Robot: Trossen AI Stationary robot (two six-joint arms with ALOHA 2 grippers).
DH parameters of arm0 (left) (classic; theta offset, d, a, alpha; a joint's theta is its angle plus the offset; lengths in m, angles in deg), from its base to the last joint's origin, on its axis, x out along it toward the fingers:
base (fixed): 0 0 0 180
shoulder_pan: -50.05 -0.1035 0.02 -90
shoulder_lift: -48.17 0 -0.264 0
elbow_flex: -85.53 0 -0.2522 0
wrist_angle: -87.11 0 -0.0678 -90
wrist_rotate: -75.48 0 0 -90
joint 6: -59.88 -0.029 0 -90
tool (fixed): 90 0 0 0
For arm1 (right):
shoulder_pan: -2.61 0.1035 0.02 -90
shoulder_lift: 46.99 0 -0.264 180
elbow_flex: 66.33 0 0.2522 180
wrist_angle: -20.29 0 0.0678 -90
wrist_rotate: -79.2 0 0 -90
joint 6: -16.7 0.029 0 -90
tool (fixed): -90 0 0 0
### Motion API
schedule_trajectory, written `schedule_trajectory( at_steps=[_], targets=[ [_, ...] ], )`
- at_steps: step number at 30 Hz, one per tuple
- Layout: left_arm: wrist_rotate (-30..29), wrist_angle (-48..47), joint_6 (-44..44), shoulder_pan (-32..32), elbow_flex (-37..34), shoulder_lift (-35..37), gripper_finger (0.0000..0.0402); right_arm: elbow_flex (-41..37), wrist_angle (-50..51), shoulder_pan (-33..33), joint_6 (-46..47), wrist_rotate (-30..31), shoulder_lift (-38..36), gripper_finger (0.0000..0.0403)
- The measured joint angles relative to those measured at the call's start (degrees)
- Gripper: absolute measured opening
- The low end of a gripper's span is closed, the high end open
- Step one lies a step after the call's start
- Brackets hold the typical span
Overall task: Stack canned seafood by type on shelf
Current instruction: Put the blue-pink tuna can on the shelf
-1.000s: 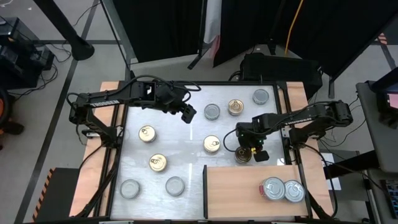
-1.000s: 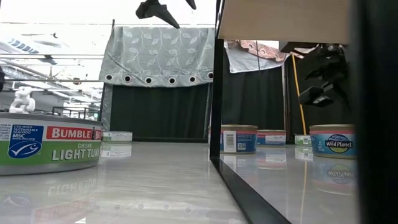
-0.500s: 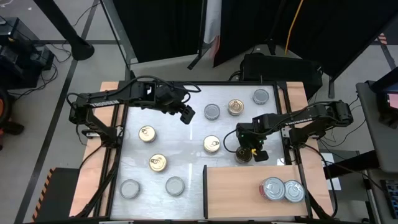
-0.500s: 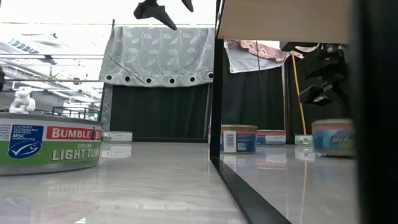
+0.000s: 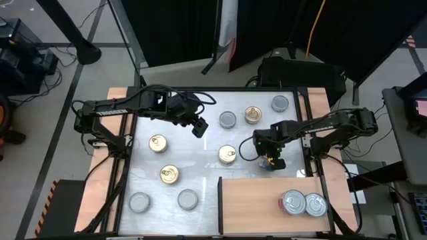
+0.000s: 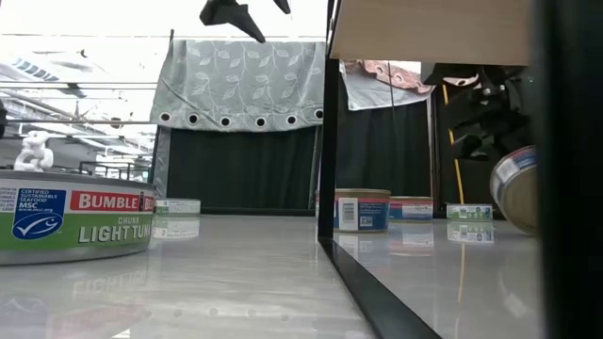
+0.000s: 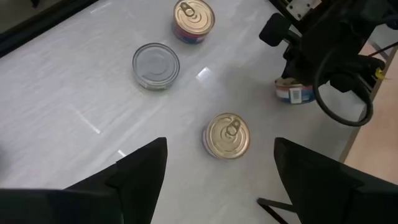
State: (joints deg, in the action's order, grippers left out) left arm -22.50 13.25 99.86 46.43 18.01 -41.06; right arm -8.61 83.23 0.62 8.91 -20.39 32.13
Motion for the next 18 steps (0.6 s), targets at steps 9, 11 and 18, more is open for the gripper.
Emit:
schedule_trajectory(
  at_steps=[9,11,18],
  targets=[
    [0.0,0.0,0.0,0.0,0.0,0.0,0.0295,0.7,0.9,-5.2,3.2,5.5,0.0,0.0000],
    [0.0,0.0,0.1,0.0,0.0,0.0,0.0295,2.1,3.4,-7.0,5.0,5.6,0.0,0.0000],
    [0.0,0.0,0.1,0.0,0.0,0.0,0.0295,9.3,18.9,-9.6,25.1,3.0,-5.4,0.0010]
  ],
)
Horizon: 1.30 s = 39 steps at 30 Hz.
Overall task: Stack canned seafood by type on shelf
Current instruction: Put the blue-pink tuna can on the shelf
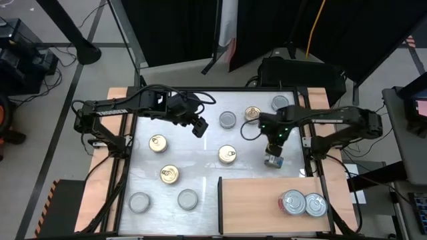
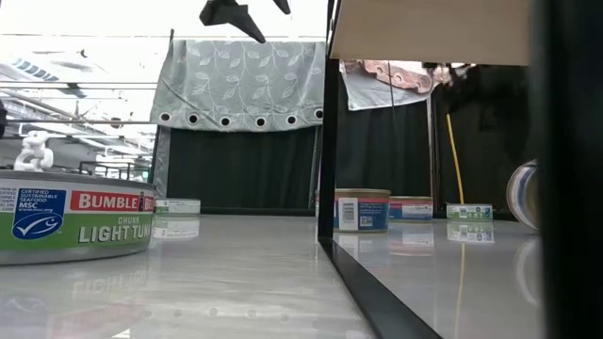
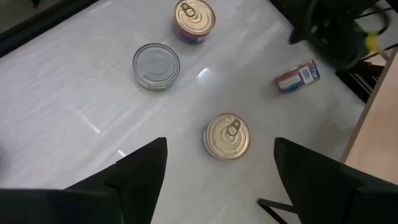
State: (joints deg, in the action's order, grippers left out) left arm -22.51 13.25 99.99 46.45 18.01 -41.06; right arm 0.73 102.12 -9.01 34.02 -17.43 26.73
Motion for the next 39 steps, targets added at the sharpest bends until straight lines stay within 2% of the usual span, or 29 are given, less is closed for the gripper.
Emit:
schedule_trajectory(
  at_steps=[3,6,11,13,15,16,19,22,28,33,39],
  targets=[
    [0.0,0.0,-0.3,0.0,0.0,0.0,0.0295,0.8,4.2,2.0,8.2,-4.1,-4.3,0.0047],
    [-0.7,0.0,-0.6,0.0,0.0,0.0,0.0295,0.8,5.0,5.6,12.7,-4.4,-7.9,0.0112],
    [-0.9,1.5,-4.5,-1.0,0.0,0.0,0.0295,0.8,2.9,10.3,13.7,-3.8,-9.7,0.0268],
    [-0.3,1.4,-4.8,-1.8,0.0,0.0,0.0295,0.8,1.4,12.1,13.3,-1.6,-9.4,0.0334],
    [0.8,1.0,-4.7,-2.4,0.0,0.0,0.0295,0.7,-0.7,13.4,11.8,-0.3,-8.8,0.0381],
    [1.3,0.8,-4.7,-2.6,0.0,0.0,0.0295,0.7,-1.9,13.8,11.1,-0.4,-8.2,0.0389],
    [1.8,0.4,-4.2,-2.5,0.0,0.0,0.0295,0.7,-3.7,13.9,10.5,-0.8,-6.1,0.0371],
    [1.9,-0.2,-1.7,-1.7,0.0,0.0,0.0295,0.7,-3.4,14.0,10.2,2.2,-3.2,0.0358],
    [1.6,-1.3,2.7,2.6,0.0,0.0,0.0295,0.7,-4.0,14.1,7.5,2.1,2.2,0.0374],
    [-1.4,-2.4,7.2,6.6,0.0,0.0,0.0295,0.7,-6.6,14.4,4.9,1.5,5.9,0.0391],
    [-4.3,-2.4,12.2,10.0,0.0,0.0,0.0295,0.7,-9.6,14.3,1.5,0.2,10.3,0.0375]
  ],
)
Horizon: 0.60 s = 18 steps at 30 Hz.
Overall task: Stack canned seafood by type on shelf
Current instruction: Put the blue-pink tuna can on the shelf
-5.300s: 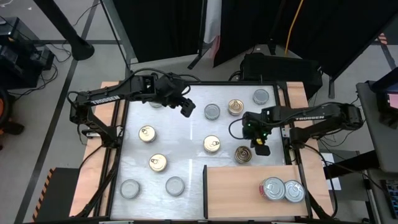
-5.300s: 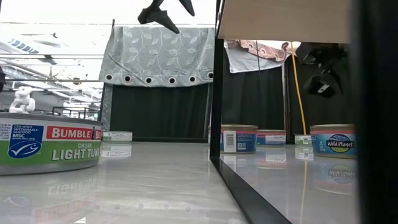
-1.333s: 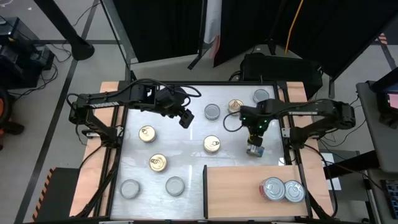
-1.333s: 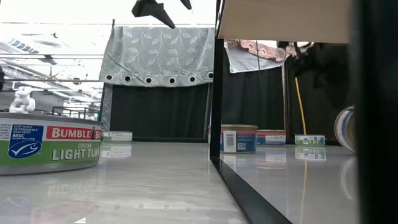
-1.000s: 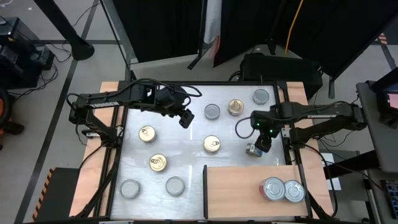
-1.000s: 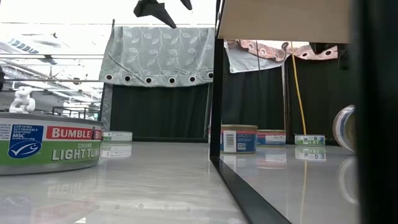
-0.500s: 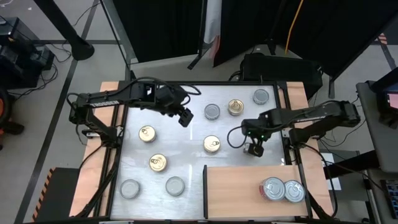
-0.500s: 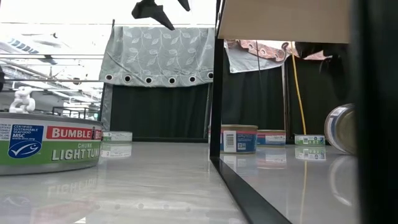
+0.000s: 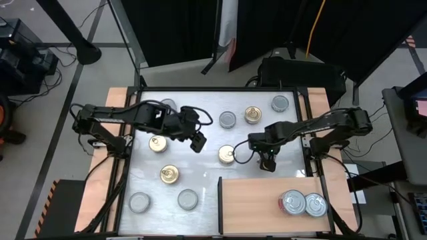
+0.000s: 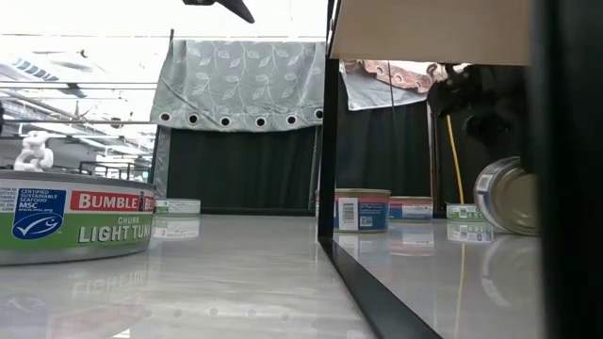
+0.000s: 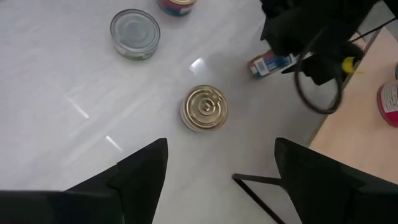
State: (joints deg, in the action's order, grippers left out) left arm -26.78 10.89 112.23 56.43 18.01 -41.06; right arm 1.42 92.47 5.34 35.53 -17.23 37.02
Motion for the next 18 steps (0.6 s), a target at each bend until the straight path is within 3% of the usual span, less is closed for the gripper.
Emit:
schedule_trajectory(
  at_steps=[6,12,18],
  targets=[
    [-2.3,0.2,4.4,2.6,0.0,0.0,0.0295,0.0,-0.5,0.1,-2.4,0.6,3.4,0.0311],
    [-4.2,4.6,4.4,5.1,0.0,0.0,0.0295,0.0,0.2,0.0,-3.9,2.2,2.3,0.0168],
    [-4.8,24.2,-5.4,7.1,0.0,0.0,0.0295,0.9,2.7,0.0,-3.8,2.0,-4.6,0.0161]
  ],
)
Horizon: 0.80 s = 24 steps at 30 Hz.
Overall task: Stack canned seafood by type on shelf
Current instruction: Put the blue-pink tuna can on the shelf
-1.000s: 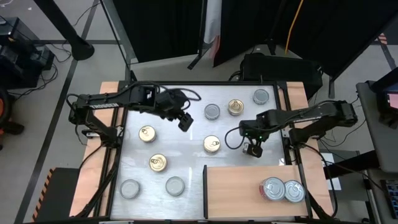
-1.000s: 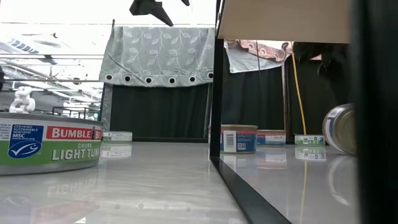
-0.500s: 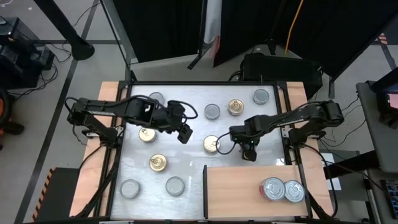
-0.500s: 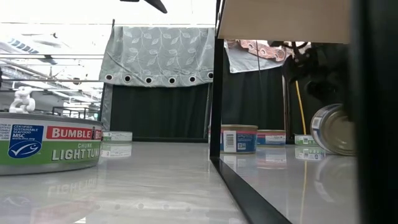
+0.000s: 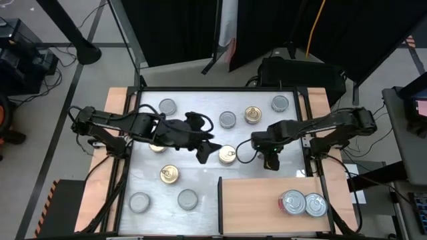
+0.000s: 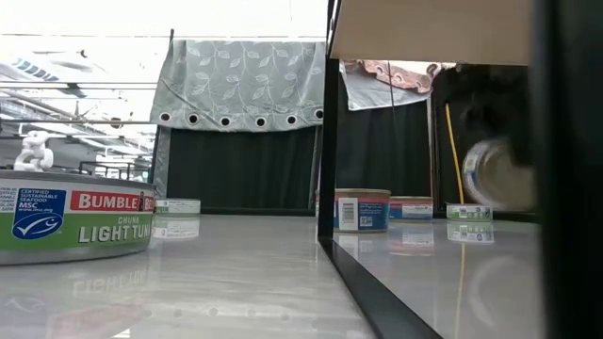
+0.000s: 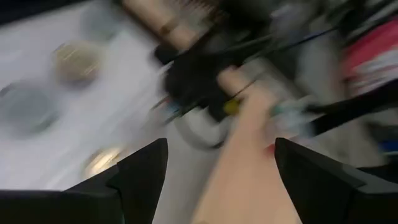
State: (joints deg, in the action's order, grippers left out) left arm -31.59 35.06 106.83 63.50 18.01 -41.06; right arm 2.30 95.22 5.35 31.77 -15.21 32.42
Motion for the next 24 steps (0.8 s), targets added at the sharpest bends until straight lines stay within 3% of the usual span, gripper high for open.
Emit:
schedule_trajectory(
  at_steps=[6,16,24],
  targets=[
    [-3.0,18.9,-9.8,1.4,0.1,-0.9,0.0295,9.5,0.5,0.9,0.8,-1.4,-9.8,0.0161],
    [-6.3,22.4,-18.1,3.0,0.0,-3.5,0.0295,27.1,-19.5,4.9,5.2,-1.1,-15.6,0.0161],
    [-9.6,24.9,-21.9,2.9,0.0,-3.5,0.0295,29.3,-30.7,7.2,3.2,0.0,-12.1,0.0161]
  ],
)
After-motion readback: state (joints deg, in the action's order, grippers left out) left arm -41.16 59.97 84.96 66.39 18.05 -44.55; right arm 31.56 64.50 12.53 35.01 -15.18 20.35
